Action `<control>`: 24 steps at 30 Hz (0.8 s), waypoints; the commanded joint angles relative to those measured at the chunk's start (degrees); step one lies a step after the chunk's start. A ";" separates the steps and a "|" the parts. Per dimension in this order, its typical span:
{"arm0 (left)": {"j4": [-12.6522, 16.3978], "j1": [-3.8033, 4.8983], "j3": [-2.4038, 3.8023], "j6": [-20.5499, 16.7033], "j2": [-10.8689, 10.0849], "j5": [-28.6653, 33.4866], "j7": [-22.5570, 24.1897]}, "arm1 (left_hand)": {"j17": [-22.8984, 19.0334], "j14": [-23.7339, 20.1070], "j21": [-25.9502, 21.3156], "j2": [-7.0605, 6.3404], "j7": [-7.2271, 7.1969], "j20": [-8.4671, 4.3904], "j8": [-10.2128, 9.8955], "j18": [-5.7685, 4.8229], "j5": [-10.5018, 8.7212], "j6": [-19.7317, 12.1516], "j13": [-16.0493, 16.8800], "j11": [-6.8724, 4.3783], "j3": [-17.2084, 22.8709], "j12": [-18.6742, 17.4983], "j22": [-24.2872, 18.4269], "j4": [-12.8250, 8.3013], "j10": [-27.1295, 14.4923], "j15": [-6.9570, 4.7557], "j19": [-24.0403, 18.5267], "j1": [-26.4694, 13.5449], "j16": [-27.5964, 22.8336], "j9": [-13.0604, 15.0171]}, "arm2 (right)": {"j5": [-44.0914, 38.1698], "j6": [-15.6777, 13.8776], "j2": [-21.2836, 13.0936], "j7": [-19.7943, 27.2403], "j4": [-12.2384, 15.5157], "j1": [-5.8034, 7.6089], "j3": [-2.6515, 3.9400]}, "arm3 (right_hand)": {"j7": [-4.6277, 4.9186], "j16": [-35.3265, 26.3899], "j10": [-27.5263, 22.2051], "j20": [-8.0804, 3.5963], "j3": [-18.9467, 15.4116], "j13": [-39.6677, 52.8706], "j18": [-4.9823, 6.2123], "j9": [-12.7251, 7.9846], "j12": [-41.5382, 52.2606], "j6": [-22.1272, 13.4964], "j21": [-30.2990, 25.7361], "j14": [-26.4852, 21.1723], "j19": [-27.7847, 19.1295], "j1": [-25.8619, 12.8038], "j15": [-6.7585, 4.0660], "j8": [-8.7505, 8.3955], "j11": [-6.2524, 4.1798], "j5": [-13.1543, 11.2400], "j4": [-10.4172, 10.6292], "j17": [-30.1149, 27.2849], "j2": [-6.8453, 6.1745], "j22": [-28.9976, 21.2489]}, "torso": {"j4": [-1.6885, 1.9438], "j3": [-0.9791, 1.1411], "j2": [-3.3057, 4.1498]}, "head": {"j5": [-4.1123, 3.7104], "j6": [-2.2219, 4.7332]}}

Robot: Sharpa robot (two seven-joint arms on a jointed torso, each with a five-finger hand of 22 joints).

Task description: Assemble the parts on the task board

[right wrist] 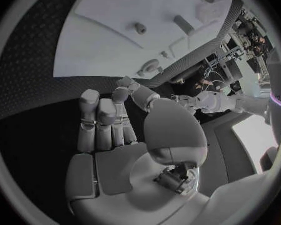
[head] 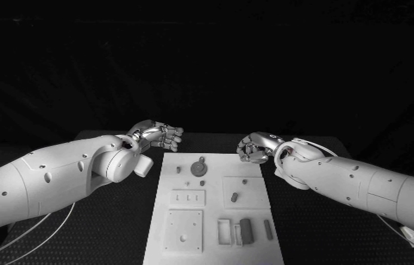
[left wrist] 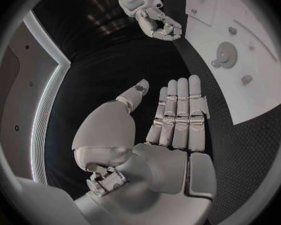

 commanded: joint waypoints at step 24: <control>3.45 -0.15 -0.36 4.20 5.18 -13.51 -19.43 | 3.45 0.35 0.74 -1.85 0.22 -0.33 -1.95 1.18 -0.02 0.35 1.53 -0.35 -1.76 -0.95 2.13 4.17 1.38 -0.24 0.46 -5.35 0.42 -1.14 | -7.12 -1.37 1.67 -12.27 15.51 1.42 2.46 | 0.93 0.26 0.58 -0.43 0.89 -0.21 3.55 0.04 0.09 3.46 0.28 0.32 0.68 -0.45 -0.61 0.88 -0.40 0.34 0.09 -0.17 -0.65 0.62 | -0.42 0.02 -1.09 | 1.21 1.20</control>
